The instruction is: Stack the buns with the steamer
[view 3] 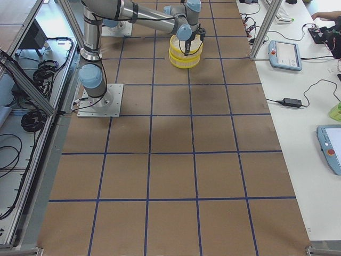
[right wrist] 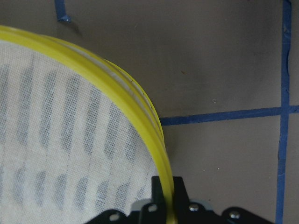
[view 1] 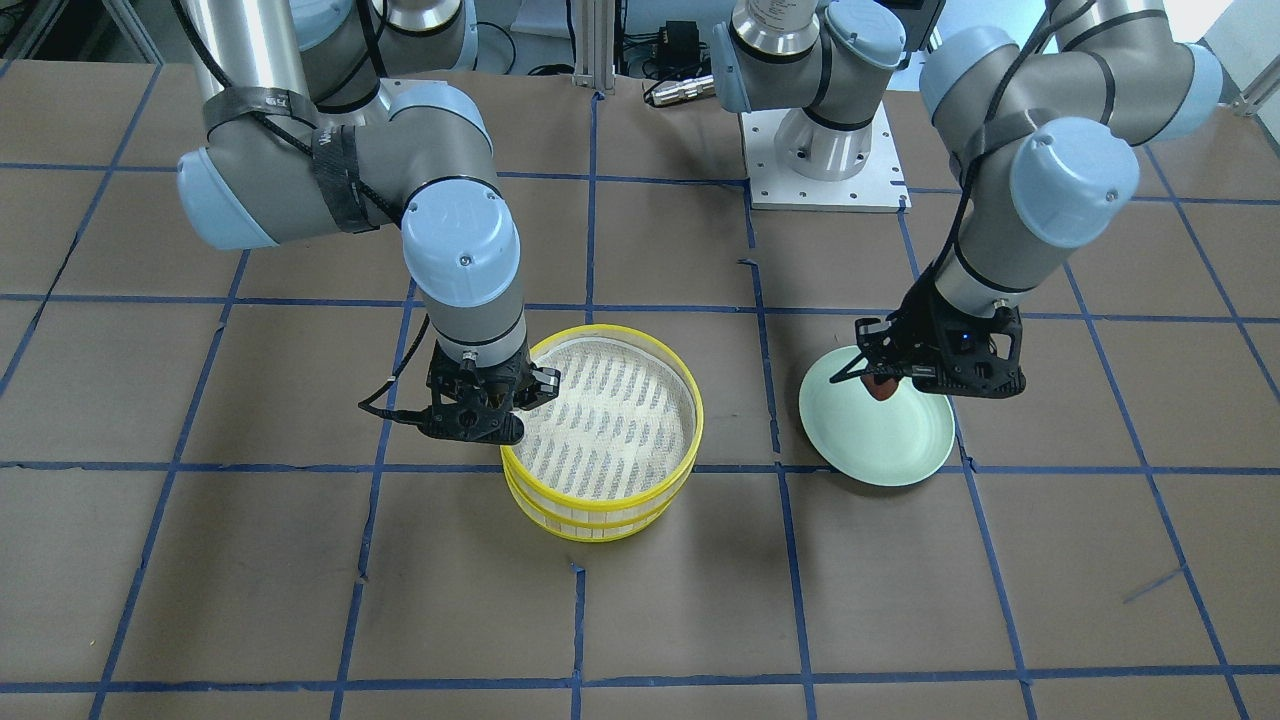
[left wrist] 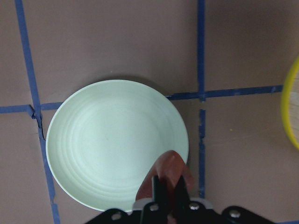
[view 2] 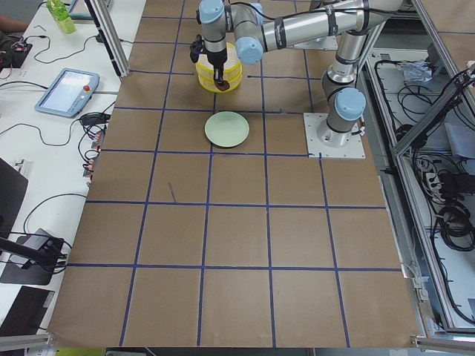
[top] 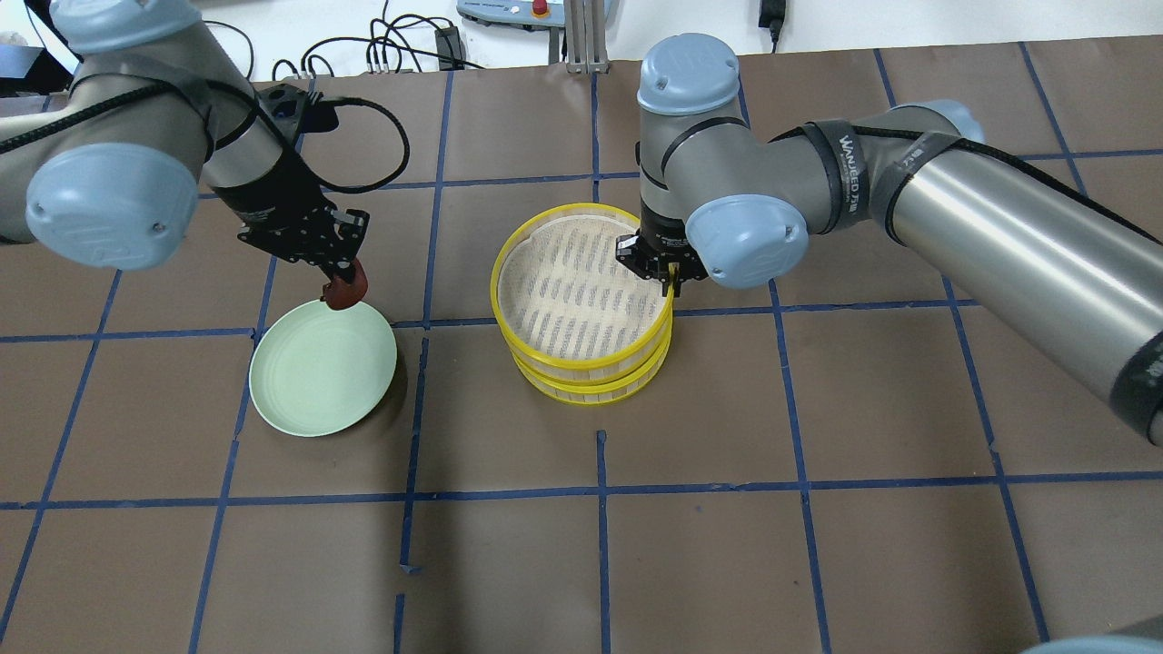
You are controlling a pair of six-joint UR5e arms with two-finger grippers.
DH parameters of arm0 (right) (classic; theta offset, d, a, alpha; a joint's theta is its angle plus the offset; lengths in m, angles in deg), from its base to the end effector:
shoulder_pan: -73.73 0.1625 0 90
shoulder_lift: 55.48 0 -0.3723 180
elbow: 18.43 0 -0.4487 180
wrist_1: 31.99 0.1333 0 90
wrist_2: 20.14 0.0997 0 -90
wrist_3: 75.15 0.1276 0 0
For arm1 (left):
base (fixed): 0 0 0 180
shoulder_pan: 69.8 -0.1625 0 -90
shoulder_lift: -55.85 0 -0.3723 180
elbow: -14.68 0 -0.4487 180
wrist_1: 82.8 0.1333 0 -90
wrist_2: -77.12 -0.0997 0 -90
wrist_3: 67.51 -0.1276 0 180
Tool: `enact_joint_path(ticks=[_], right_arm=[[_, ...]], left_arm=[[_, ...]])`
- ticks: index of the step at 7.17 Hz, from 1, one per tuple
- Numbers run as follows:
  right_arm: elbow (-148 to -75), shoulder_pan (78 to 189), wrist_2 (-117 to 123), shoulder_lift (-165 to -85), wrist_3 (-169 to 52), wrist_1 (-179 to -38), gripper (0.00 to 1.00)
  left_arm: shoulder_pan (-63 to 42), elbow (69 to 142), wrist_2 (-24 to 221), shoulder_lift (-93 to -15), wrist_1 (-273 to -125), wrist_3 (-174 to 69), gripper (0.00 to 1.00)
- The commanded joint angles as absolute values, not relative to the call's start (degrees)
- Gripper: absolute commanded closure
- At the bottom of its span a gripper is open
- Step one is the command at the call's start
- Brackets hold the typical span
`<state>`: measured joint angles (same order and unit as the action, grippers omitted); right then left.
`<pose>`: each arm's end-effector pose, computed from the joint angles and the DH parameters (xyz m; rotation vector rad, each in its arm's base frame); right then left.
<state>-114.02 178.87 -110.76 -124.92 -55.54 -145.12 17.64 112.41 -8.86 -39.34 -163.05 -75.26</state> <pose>0.2909 -0.5702 0.1807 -0.1210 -3.1123 -0.0733 -0.1169 -0.5693 0.3003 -0.1358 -3.0628 -0.0748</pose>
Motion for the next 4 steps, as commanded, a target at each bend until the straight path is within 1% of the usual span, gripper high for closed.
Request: enact_joint_path(ticks=[1, 2, 3, 4], right_arm=[[-114.5, 178.8, -112.1, -124.6, -55.8, -145.2, 0.9], [-114.6, 178.8, -112.4, -124.5, -56.3, -145.2, 0.87], [-114.5, 178.8, -112.3, -124.4, -56.1, -145.0, 0.76], [-114.5, 178.8, -112.3, -124.4, -55.5, -144.8, 0.01]], left_arm=[[21.7, 110.5, -4.2, -39.1, -164.0, -73.0, 0.98], [22.0, 110.5, -3.8, -39.2, -163.8, -73.2, 0.98], [22.0, 110.5, -3.7, -39.2, -163.8, -73.2, 0.98], [22.0, 110.7, -3.7, -39.5, -163.4, -73.0, 0.98]])
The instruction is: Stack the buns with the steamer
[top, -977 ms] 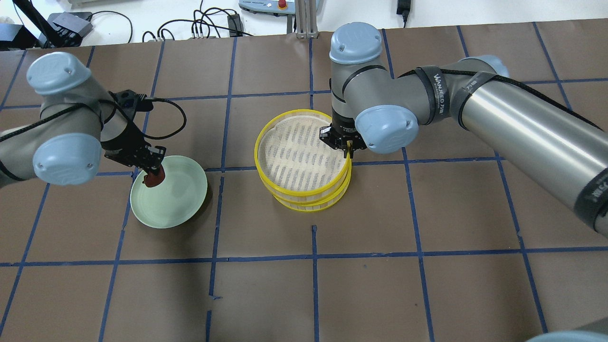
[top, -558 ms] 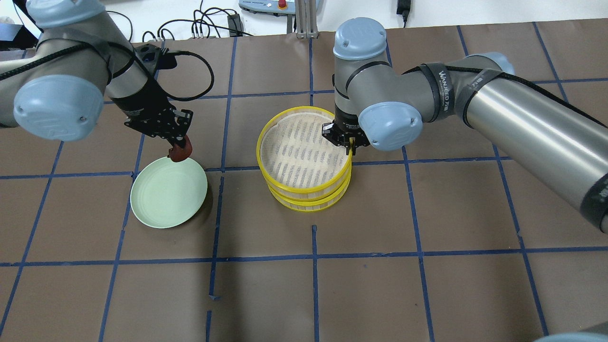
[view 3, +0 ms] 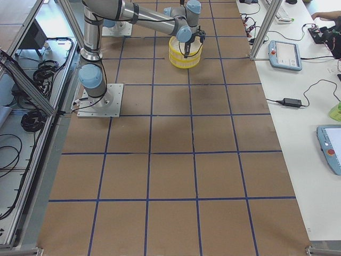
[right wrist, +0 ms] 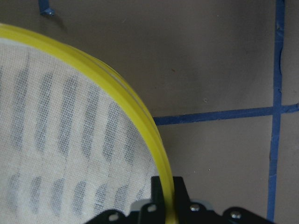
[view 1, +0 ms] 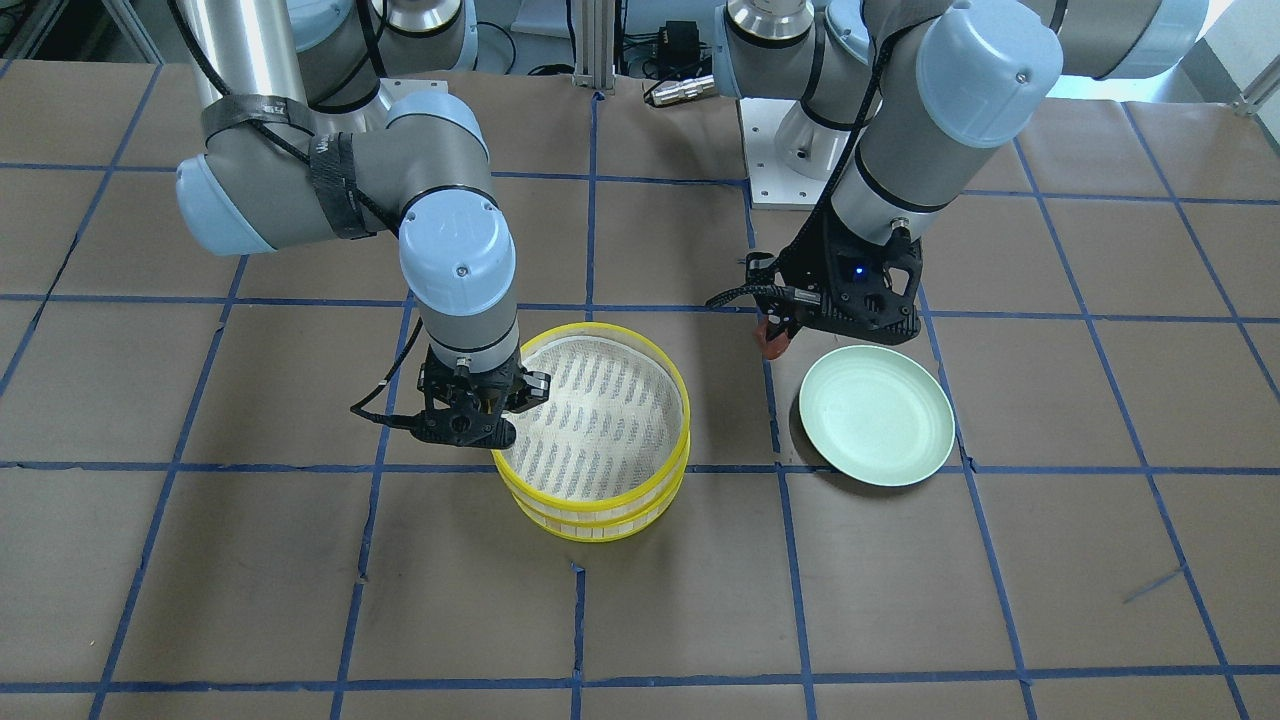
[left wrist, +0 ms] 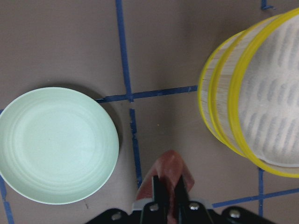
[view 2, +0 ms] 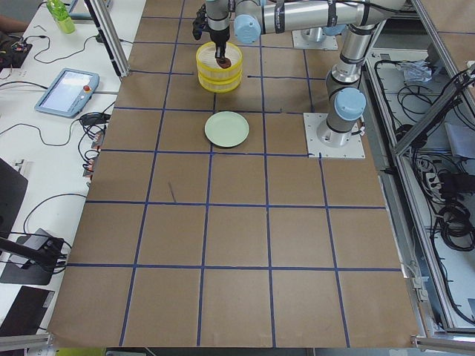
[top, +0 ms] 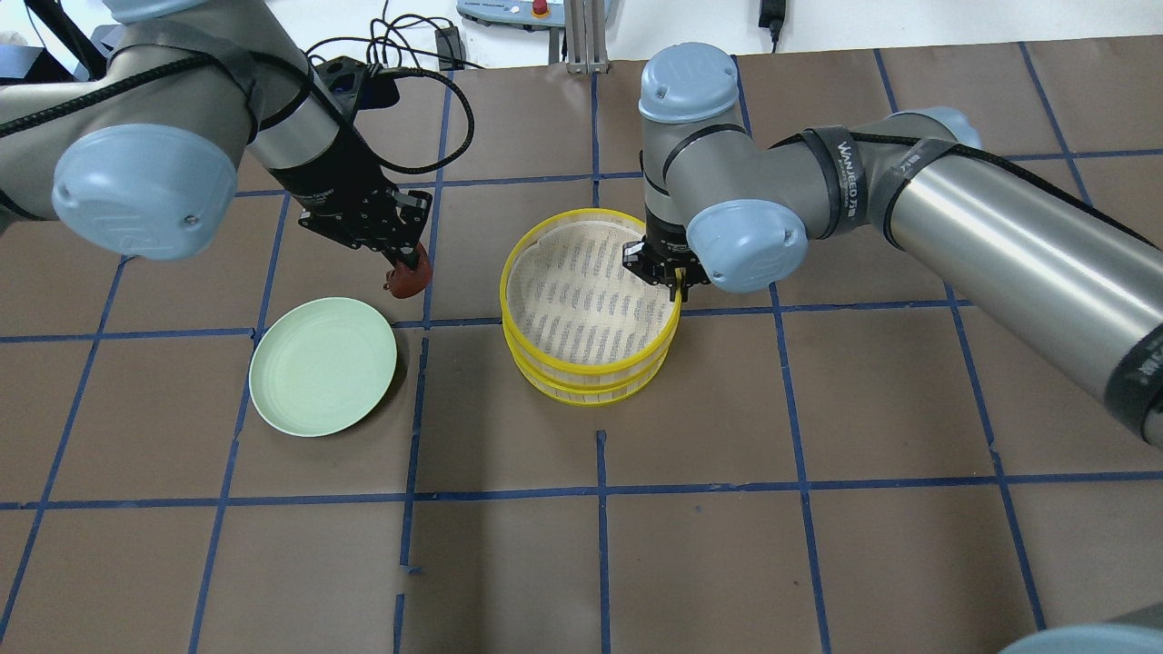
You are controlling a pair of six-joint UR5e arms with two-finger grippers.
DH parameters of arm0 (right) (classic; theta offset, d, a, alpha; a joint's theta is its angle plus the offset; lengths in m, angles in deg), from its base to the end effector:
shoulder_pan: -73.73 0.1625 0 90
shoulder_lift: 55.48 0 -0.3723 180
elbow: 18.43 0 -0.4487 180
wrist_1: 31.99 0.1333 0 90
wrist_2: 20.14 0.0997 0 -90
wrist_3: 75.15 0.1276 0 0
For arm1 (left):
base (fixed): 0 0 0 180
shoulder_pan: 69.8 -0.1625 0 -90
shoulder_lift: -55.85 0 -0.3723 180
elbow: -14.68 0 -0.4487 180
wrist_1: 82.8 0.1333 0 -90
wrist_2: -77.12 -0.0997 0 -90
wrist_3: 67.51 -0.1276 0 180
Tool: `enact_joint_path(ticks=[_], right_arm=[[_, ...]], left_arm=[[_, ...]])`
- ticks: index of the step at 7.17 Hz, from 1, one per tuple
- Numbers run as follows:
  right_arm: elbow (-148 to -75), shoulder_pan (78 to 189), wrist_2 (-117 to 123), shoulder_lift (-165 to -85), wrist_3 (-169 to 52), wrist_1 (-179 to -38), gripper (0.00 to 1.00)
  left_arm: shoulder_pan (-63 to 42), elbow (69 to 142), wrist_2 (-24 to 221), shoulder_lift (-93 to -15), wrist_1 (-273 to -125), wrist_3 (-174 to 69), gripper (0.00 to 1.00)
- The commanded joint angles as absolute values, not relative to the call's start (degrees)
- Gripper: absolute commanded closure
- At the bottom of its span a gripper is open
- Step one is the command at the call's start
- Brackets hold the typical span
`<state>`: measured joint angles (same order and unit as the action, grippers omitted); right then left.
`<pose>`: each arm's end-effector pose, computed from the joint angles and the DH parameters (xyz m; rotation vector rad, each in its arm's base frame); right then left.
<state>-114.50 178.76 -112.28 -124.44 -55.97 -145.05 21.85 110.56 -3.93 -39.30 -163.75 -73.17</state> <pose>0.2858 -0.5688 0.1713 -0.1096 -3.0819 -0.0873 -0.1695 -0.5645 0.3180 -0.1862 -2.9782 -0.0434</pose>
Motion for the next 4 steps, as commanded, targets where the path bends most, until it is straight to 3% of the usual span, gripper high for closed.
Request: enact_joint_path(ticks=[1, 4], right_arm=[[-114.3, 178.8, -112.3, -124.4, -55.1, -144.7, 0.0], [-110.6, 173.7, -110.9, -129.3, -56.7, -138.8, 0.0]], left_arm=[[22.2, 111.0, -2.9, -40.1, -163.0, -73.2, 0.98], [23.4, 111.6, 3.3, -41.5, -157.9, -72.4, 0.96]])
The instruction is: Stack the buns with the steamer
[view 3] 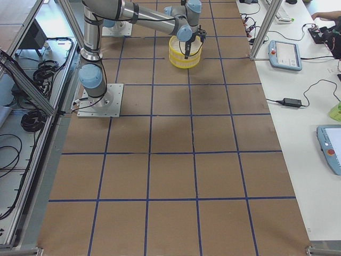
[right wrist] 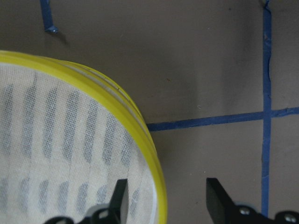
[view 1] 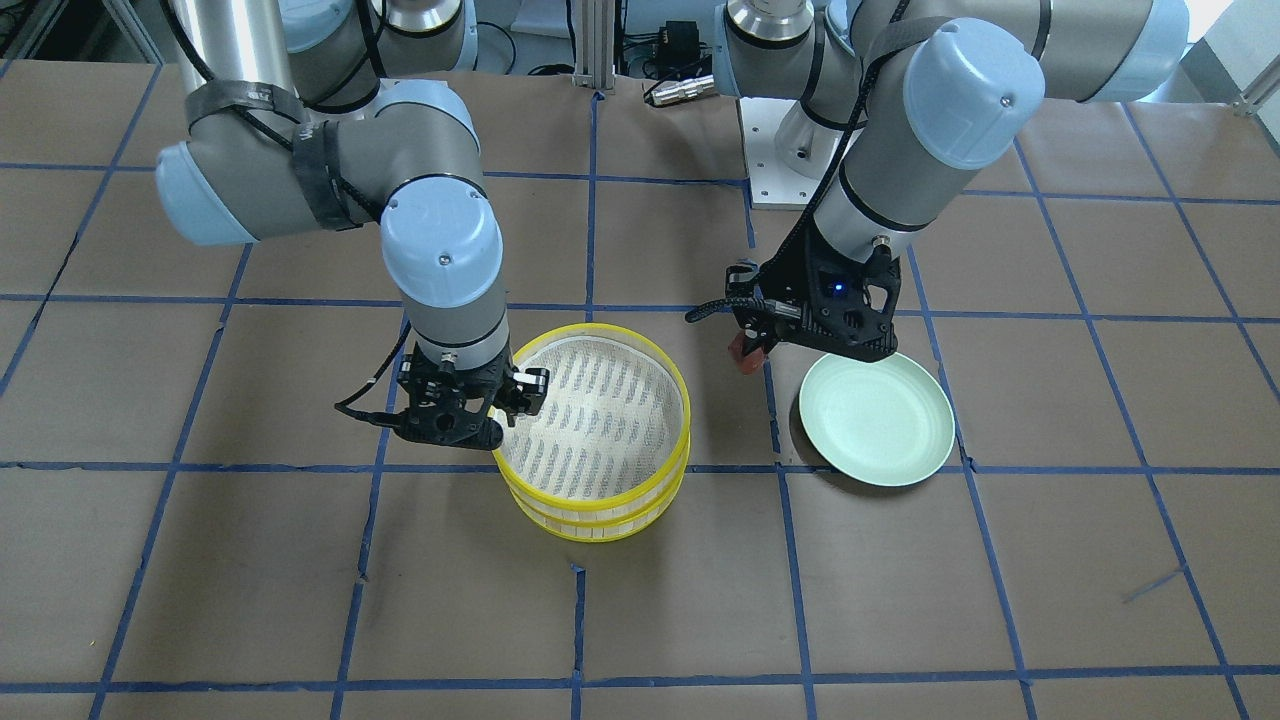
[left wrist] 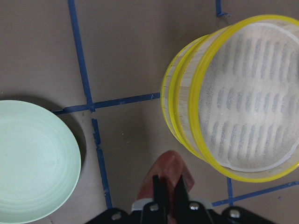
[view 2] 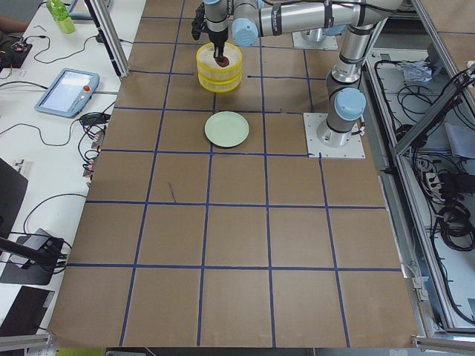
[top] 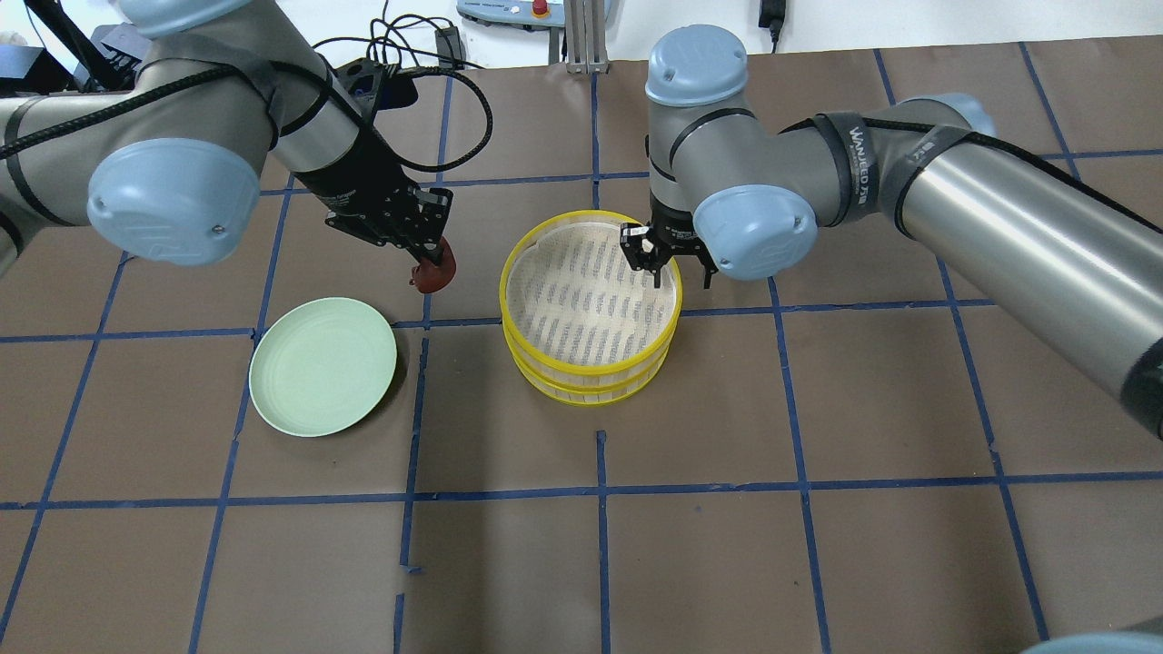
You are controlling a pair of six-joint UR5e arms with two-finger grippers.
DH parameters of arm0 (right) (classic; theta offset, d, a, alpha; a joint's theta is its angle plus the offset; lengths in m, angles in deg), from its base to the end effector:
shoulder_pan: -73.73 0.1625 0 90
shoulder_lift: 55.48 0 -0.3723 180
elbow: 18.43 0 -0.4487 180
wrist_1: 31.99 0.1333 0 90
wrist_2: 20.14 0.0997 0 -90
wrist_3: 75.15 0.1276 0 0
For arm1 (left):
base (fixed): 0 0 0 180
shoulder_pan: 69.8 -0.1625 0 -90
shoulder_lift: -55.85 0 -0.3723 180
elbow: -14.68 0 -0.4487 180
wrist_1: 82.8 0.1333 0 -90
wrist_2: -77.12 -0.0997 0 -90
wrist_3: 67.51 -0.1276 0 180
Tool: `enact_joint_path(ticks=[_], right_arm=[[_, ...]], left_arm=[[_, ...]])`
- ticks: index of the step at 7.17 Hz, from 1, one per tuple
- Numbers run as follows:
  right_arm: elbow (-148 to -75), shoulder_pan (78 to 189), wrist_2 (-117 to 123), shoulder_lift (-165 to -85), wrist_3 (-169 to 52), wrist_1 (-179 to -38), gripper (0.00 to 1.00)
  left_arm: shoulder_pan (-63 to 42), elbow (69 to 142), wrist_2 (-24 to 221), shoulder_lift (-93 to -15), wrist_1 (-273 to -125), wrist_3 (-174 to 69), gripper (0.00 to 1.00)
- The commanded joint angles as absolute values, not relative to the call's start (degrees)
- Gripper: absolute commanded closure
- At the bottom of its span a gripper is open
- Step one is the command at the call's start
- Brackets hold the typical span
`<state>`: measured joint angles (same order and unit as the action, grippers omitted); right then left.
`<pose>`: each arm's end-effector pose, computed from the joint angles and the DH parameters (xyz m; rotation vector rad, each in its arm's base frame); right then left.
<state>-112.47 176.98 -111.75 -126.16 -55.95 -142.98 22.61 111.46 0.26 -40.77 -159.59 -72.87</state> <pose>0.2705 -0.5829 0.2044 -0.1601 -3.0985 -0.0494 -0.1865 -0.5714 0.3037 -0.1968 -2.9056 0.0038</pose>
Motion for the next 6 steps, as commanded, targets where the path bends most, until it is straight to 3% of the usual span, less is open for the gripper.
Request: enact_joint_path(ticks=[1, 2, 3, 4, 6], right_arm=[[-109.1, 169.5, -107.4, -133.4, -59.8, -132.3, 0.0], [-108.6, 166.4, -106.9, -137.6, -63.4, -126.4, 0.0], [-108.6, 164.3, -107.1, -141.9, -67.9, -122.5, 0.0], [-108.6, 163.1, -107.1, -145.8, -69.0, -118.9, 0.0], [-108.9, 164.0, -107.9, -147.4, -68.0, -119.0, 0.0]], left_arm=[[24.8, 111.6, 5.5, -42.9, -154.6, -67.1, 0.94], [26.9, 111.6, 5.7, -45.0, -149.4, -61.8, 0.94], [29.8, 111.6, 5.7, -47.1, -144.0, -56.0, 0.64], [31.4, 111.7, 5.1, -48.0, -141.4, -53.2, 0.01], [31.5, 111.7, 4.8, -47.4, -141.2, -53.8, 0.0]])
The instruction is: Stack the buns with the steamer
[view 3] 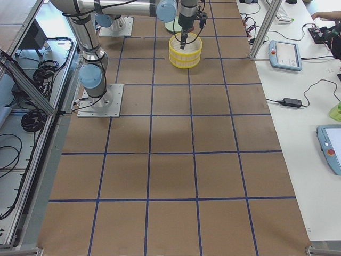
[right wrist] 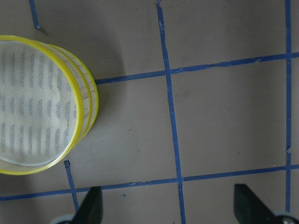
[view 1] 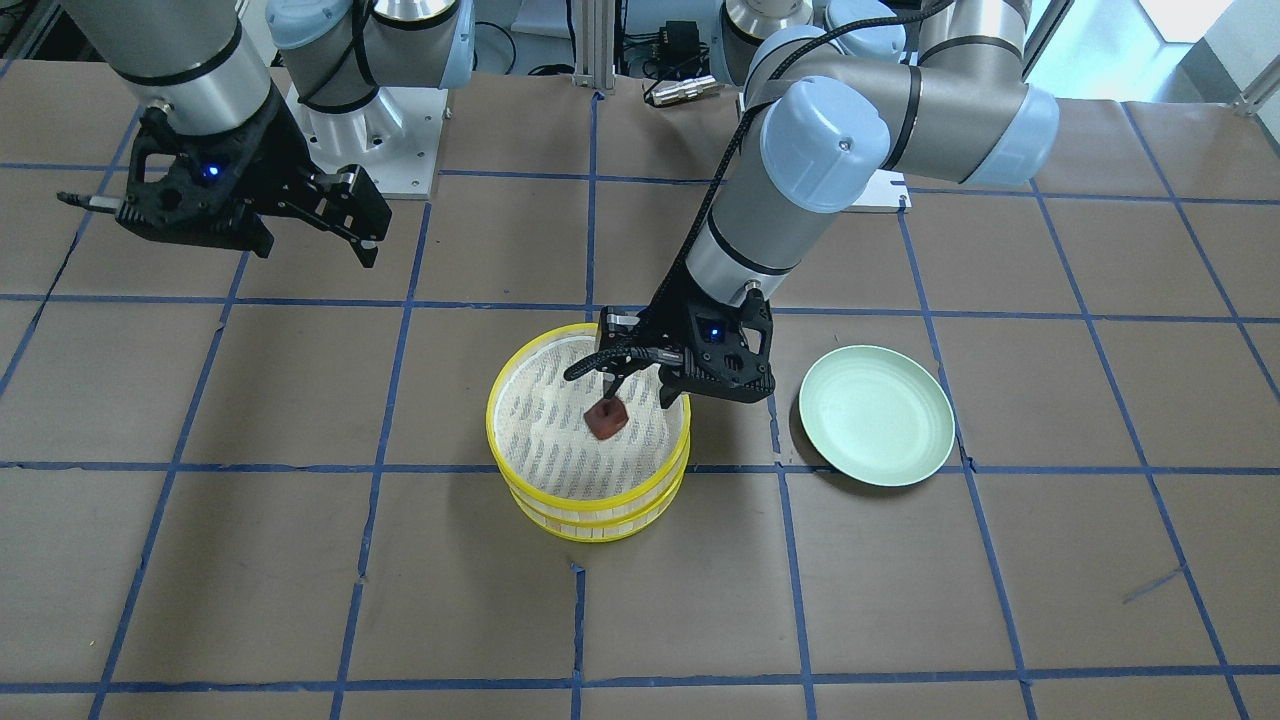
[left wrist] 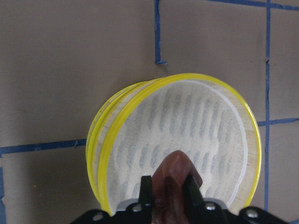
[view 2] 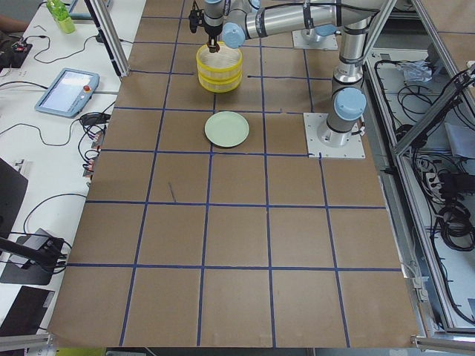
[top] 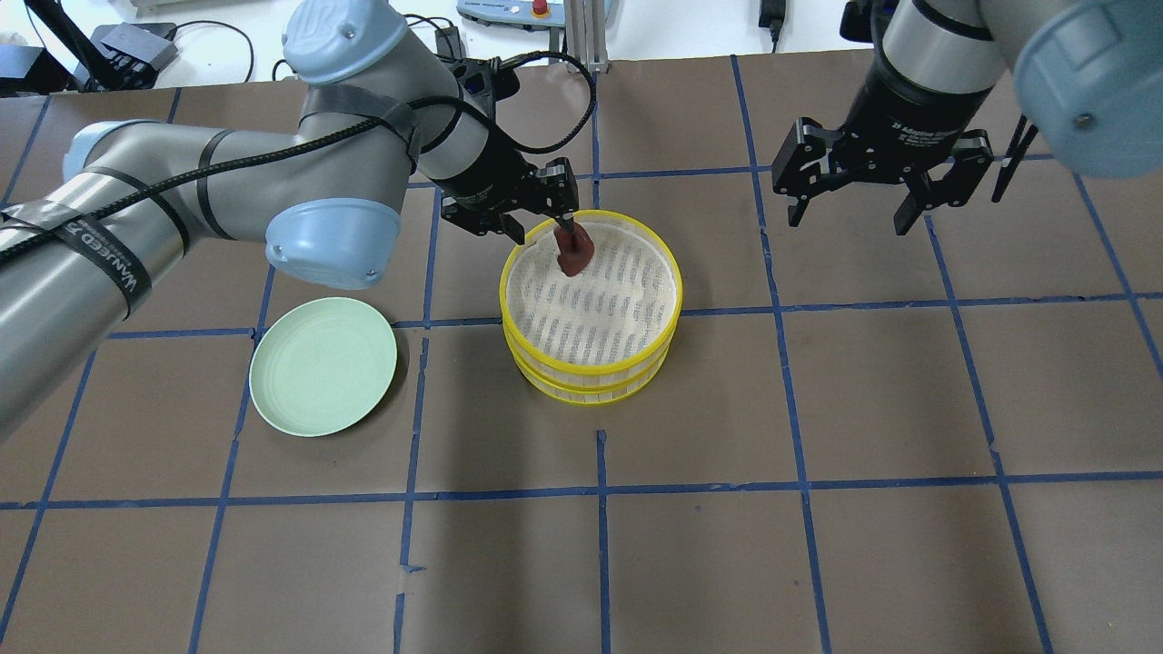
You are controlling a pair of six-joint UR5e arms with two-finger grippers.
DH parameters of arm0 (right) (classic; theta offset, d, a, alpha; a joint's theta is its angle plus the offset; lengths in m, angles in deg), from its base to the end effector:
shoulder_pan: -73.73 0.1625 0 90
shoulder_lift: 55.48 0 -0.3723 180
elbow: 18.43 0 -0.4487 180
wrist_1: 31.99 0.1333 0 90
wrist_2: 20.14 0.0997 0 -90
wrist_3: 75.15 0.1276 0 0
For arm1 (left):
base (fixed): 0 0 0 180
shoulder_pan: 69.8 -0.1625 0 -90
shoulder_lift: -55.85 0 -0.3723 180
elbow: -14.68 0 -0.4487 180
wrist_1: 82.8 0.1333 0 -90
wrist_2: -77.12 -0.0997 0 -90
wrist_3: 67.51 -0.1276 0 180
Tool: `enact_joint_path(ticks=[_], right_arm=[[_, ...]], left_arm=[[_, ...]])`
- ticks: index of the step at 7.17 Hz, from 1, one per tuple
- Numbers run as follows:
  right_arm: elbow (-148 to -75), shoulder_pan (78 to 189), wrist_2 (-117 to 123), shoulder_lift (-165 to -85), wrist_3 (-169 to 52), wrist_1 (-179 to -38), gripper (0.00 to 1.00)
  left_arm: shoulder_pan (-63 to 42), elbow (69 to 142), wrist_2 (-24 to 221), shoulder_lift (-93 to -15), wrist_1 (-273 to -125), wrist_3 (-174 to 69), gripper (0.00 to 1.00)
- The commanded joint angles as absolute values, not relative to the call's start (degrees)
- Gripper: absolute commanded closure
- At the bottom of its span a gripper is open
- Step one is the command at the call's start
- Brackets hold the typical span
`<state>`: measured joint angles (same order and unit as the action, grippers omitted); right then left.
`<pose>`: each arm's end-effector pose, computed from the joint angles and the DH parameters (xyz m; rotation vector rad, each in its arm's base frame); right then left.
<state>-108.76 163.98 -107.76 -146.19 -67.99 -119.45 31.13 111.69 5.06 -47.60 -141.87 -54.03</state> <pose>0.1409 -0.5383 0.4066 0.1882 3.0962 0.0625 -0.2884 -0.5830 0.2665 0.0218 -2.7938 0.1569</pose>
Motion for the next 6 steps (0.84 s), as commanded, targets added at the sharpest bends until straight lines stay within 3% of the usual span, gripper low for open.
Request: enact_joint_path(ticks=[1, 4, 6], right_arm=[[-108.8, 164.0, -107.9, -147.5, -68.1, -119.0, 0.0], [-108.5, 164.0, -107.9, -147.9, -68.6, -118.7, 0.0], [-108.7, 164.0, -107.8, -147.9, -68.8, -119.3, 0.0]], left_arm=[[31.5, 111.8, 4.5, -46.7, -141.4, -54.3, 0.0], [30.6, 110.7, -9.2, -43.3, -149.3, -67.1, 0.0], [21.2, 110.3, -11.0, -38.3, -158.2, -76.2, 0.0]])
